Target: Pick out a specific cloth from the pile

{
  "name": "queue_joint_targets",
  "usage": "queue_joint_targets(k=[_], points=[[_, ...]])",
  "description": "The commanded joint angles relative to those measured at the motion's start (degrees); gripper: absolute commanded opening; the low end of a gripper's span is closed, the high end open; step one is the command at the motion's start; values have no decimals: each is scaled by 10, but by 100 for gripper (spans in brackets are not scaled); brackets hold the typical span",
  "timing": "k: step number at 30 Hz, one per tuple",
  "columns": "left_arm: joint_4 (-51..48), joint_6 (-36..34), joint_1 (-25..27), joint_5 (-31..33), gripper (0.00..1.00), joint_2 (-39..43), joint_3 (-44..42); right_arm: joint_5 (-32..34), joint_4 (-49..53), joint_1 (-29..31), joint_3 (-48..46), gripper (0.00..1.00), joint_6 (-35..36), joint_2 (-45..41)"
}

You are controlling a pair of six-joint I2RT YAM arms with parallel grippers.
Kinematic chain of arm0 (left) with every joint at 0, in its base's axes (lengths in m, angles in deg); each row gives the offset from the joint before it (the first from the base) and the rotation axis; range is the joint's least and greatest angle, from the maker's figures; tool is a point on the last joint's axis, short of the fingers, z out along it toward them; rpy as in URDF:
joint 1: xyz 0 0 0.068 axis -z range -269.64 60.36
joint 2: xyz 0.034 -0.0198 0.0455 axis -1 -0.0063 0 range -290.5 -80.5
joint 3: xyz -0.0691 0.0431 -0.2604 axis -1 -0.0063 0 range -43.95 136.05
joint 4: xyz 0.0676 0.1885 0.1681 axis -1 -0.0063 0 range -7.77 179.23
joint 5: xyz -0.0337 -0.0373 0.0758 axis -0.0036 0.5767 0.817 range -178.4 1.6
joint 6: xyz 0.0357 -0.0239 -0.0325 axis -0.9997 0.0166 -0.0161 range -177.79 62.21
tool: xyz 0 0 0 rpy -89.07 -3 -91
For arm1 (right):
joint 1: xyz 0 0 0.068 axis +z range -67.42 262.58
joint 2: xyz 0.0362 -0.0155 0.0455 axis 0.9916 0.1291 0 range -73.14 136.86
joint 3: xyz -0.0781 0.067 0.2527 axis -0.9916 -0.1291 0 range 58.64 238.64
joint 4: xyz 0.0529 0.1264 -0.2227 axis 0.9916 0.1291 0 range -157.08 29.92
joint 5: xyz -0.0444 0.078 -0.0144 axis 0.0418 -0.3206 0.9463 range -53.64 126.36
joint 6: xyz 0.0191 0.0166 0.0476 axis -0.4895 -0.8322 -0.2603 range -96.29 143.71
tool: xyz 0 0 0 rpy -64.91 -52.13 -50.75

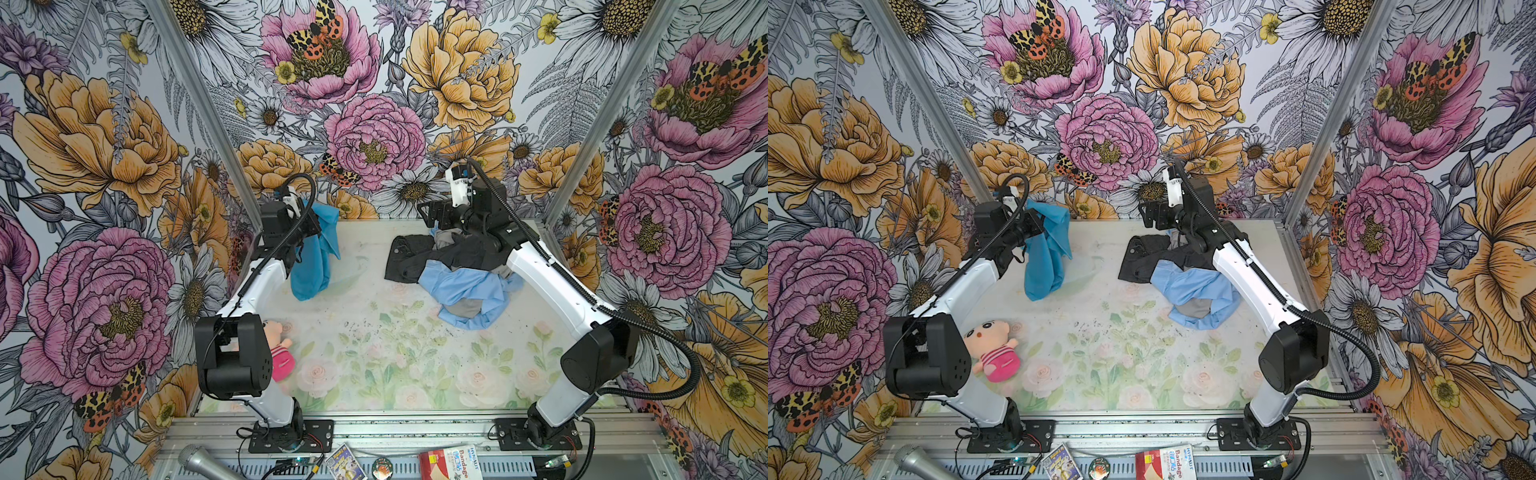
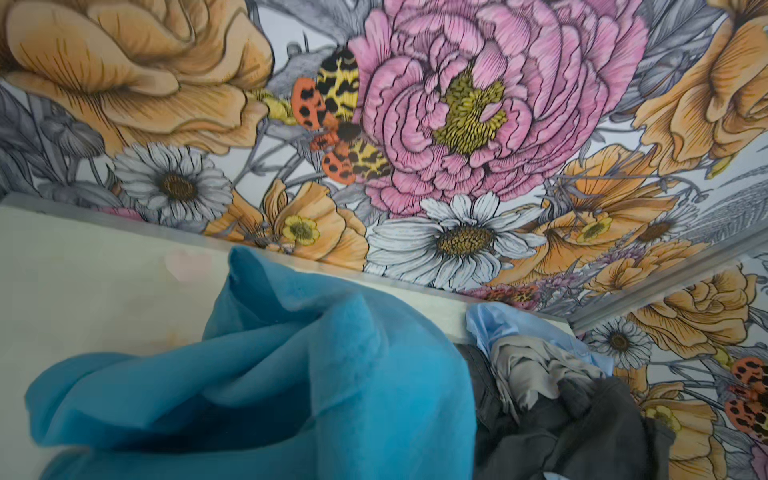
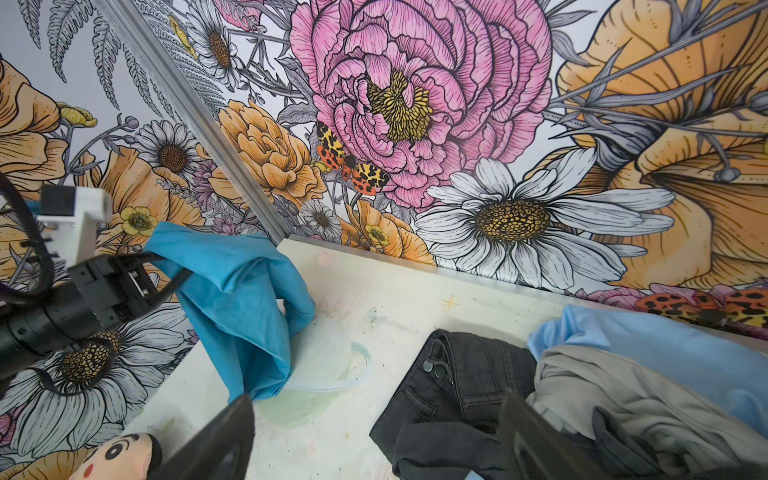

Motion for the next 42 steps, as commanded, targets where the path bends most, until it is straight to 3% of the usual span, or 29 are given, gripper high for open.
queue_joint_targets(k=[1,8,20,27,42], points=[[49,57,-8,44,0,4,-40,9,-14,-5,-6,93,5,-14],[-61,67,-32,101,0,-7,-58,15,-14,-5,-35,92,9,-20],[-241,49,-18,198,0,-67,-16,29,-30,-16,-141,92,34,-59],[-322,49,-21,212,0,-122,23,24,-52,-15,-185,92,42,-73],[-402,38,-28,234,0,-220,99,29,-76,-16,-194,93,58,-61]])
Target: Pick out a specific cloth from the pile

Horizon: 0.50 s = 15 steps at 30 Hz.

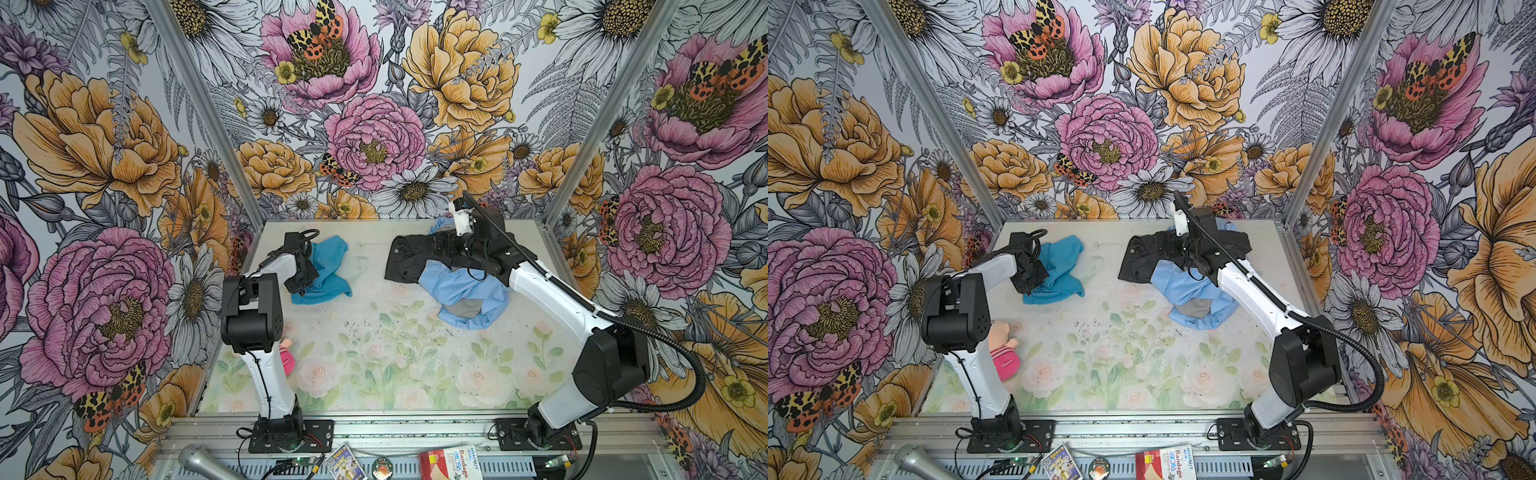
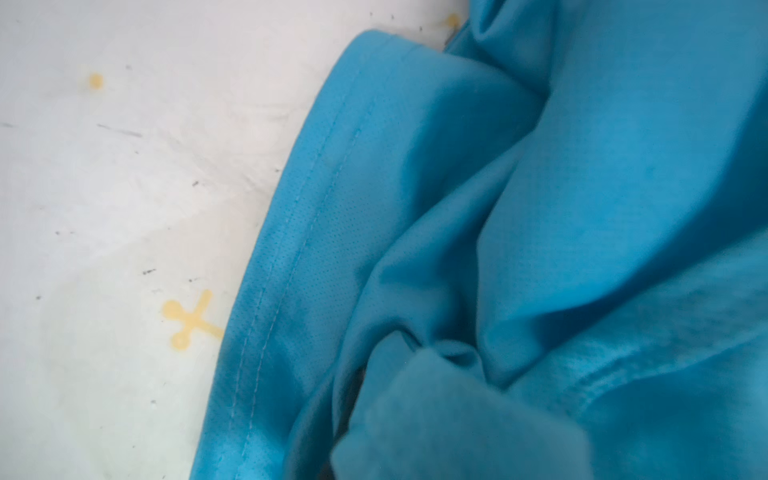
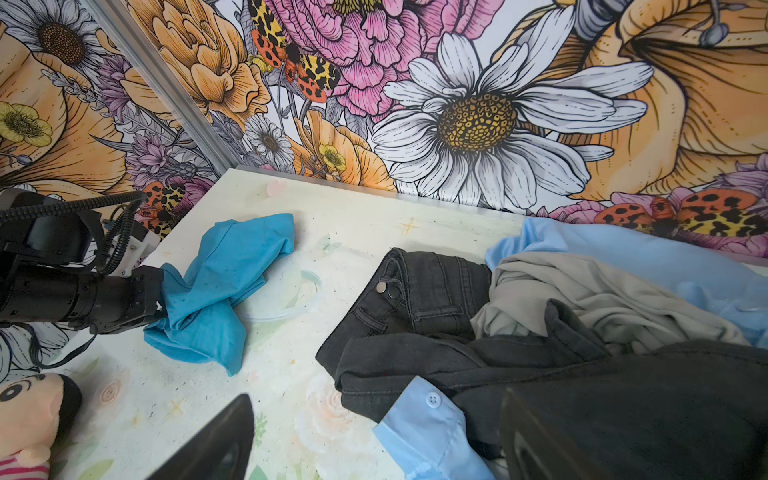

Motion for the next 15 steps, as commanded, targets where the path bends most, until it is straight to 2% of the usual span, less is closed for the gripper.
queue_joint_targets(k=[1,15], points=[[-27,-8,-10,20,0,-19,25,10,-21,-2,-2,93,12,-4],[-38,-42,-77,18,0,-45,76,0,-22,-3,0,94,29,7]])
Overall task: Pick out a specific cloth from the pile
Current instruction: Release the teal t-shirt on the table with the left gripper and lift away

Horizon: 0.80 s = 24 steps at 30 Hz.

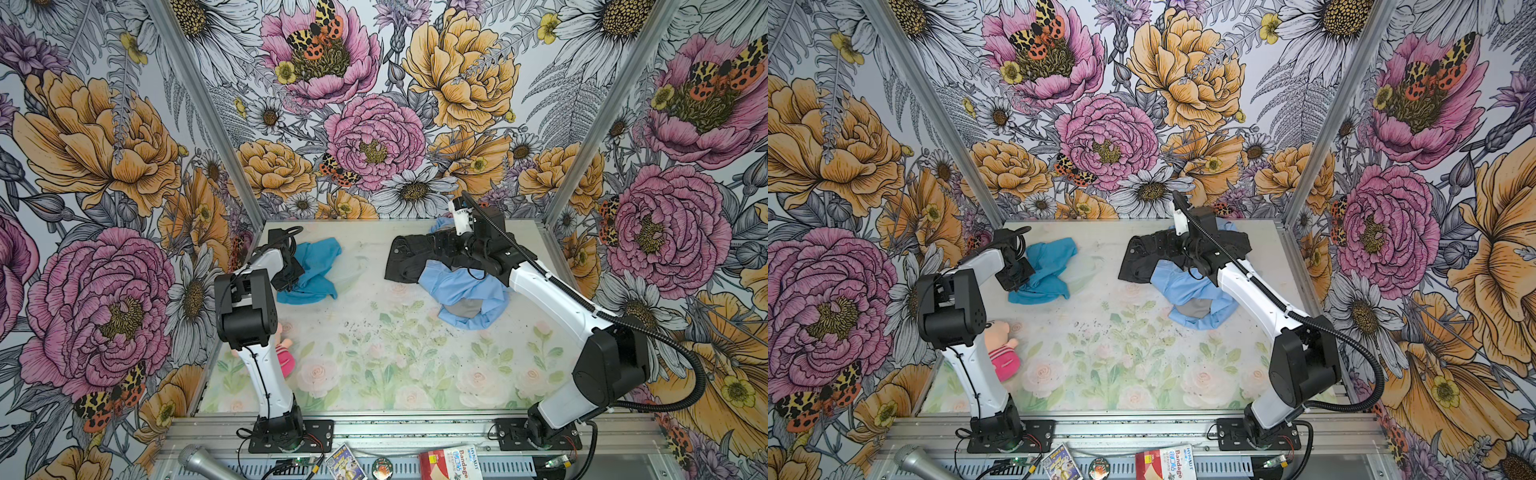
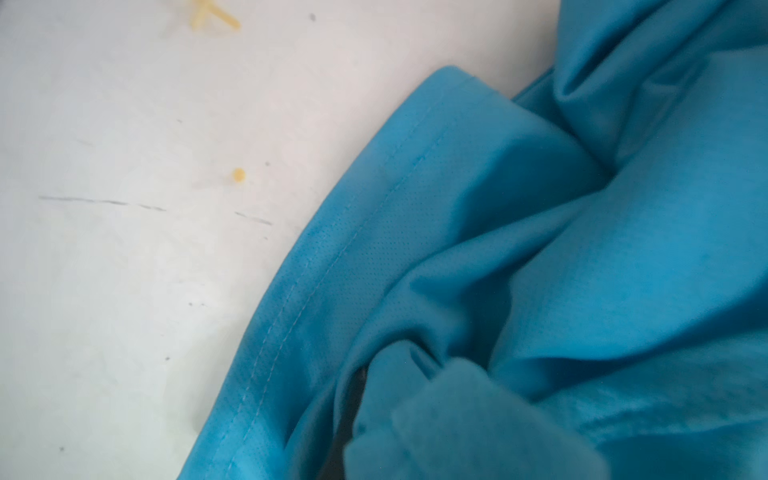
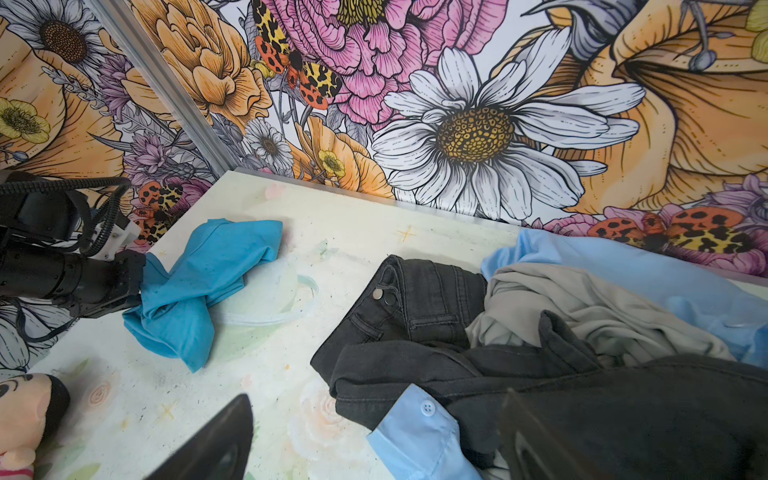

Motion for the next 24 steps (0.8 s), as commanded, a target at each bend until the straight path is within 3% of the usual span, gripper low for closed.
queue_joint_targets(k=[1,24], points=[[-6,-27,-13,17,0,-18,23,-10,-17,-3,0,94,16,8],[-6,-47,-66,13,0,-46,65,-103,-45,114,17,97,140,51]])
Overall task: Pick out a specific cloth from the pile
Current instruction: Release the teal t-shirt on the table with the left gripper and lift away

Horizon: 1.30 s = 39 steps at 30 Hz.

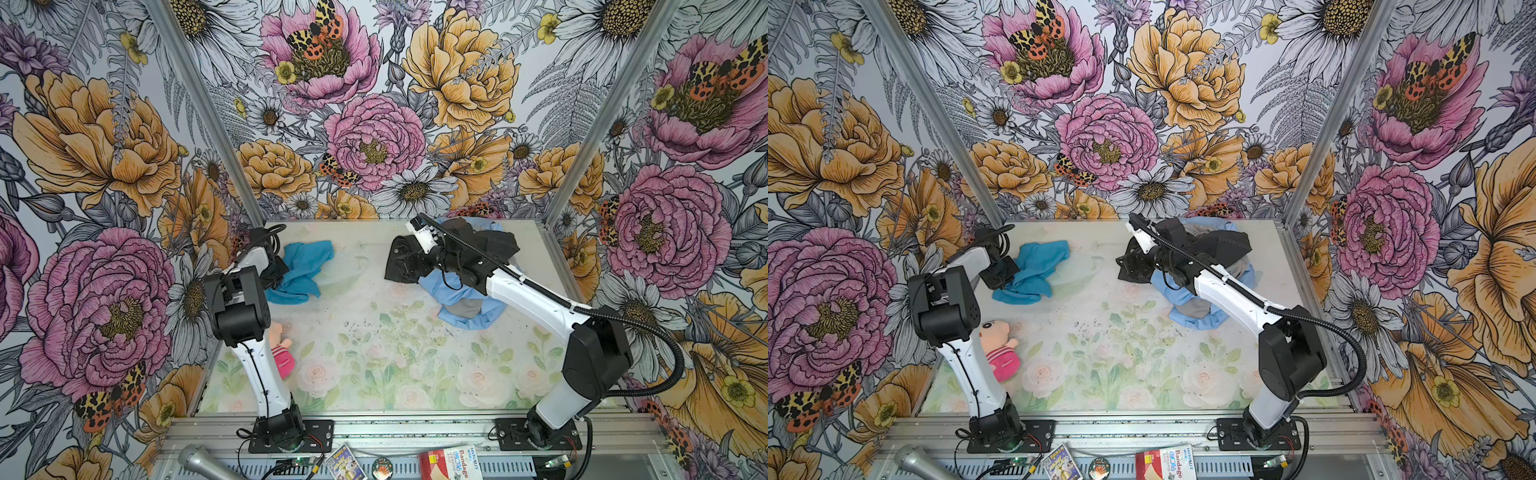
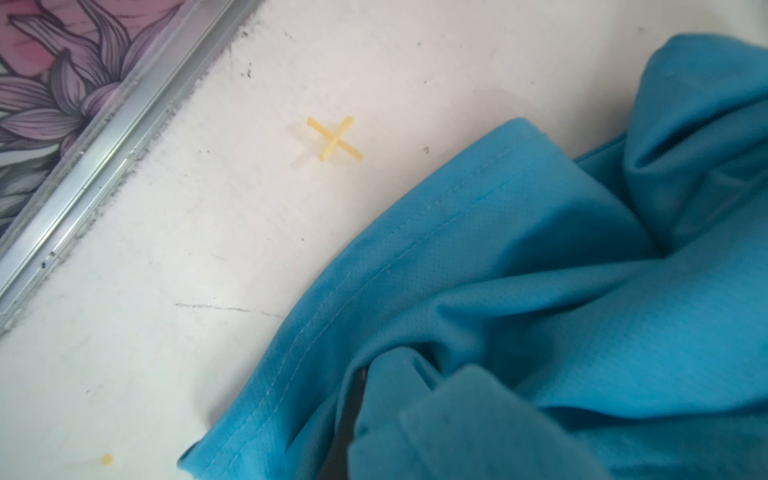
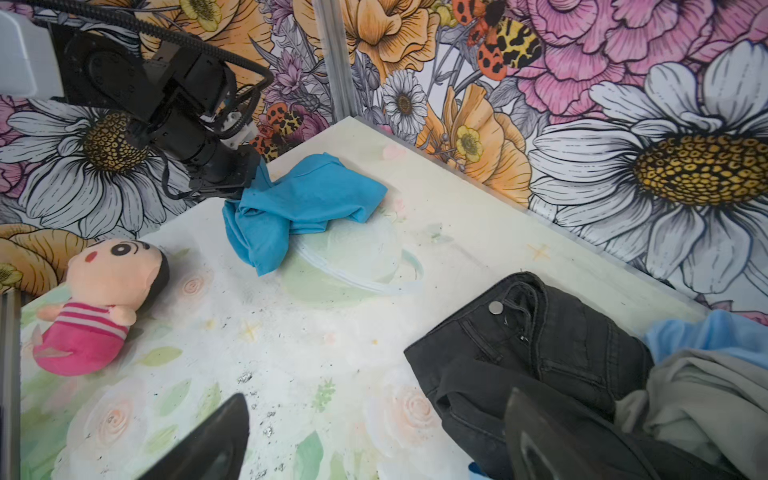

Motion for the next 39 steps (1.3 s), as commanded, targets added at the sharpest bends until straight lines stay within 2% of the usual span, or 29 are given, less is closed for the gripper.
queue_joint_targets(k=[1,4,9,16,18,21,22,29,34,39], points=[[-1,-11,-12,8,0,-9,16,-12,-13,14,17,97,29,10],[-1,-11,-16,5,1,-11,20,-7,-14,21,18,97,30,12],[-1,-8,-14,1,14,-7,26,6,-15,25,25,97,31,16],[-1,-16,-8,-30,61,25,39,17,-16,25,46,97,29,24],[-1,-21,0,-31,71,38,36,19,-18,25,53,98,29,26],[0,-23,7,-45,93,61,26,19,-19,25,66,98,29,31],[0,-23,8,-52,97,68,23,19,-19,24,70,98,29,33],[-3,-32,9,-81,99,114,0,13,-26,21,93,98,22,41],[0,-57,15,-89,99,170,-31,11,-55,3,91,98,-10,36],[49,-86,25,-106,99,236,-82,36,-78,-28,70,99,-41,20]])
